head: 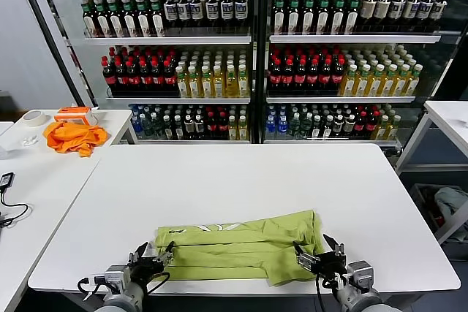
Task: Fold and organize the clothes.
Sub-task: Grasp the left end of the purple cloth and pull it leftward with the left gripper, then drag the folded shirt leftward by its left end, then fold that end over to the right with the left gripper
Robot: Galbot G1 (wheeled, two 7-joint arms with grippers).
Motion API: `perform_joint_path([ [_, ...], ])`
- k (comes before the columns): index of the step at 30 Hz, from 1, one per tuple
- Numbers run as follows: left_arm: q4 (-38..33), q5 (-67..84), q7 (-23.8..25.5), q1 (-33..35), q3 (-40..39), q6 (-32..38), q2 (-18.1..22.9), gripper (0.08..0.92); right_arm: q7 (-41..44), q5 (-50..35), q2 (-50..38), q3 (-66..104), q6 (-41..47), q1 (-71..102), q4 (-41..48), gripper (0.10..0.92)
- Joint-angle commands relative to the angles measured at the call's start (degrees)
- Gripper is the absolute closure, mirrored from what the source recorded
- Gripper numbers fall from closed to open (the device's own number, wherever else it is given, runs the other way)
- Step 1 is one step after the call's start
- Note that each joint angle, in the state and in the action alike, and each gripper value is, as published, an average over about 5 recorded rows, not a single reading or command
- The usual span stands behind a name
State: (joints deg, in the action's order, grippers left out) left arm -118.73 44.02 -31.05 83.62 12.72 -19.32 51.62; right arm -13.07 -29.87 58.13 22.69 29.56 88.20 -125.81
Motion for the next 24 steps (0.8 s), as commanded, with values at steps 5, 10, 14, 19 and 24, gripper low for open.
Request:
perform_joint_path([
  [5,1.3,-2.9,-0.3,0.1,-2.9,-1.0,1.6,0.509,-0.1,0.5,0.3,0.8,0.0,0.2,-0.3,0.203],
  [10,1.9,-4.9,0.7,0.4,-3.3,-0.6,2.0,0.648,-0.1,0.5,0.0,1.0,0.0,0.0,-0.4,0.203],
  [14,2.7,-5.0,1.1,-0.6,-2.6,-0.6,2.3,0.769,-0.1,0.5,0.0,1.1,0.0,0.0,-0.3,0.203],
  [19,1.9,-6.3,3.0,-1.4,0.2,-0.8,1.6,0.881,0.0,0.5,-0.2,1.2,-0.1,-0.3,-0.1,0.203],
  [24,0.4,-7.5,4.7,-0.7,5.5,-1.7,-0.8,0.899,-0.2,0.5,-0.2,0.6,-0.1,-1.4,0.5,0.203],
])
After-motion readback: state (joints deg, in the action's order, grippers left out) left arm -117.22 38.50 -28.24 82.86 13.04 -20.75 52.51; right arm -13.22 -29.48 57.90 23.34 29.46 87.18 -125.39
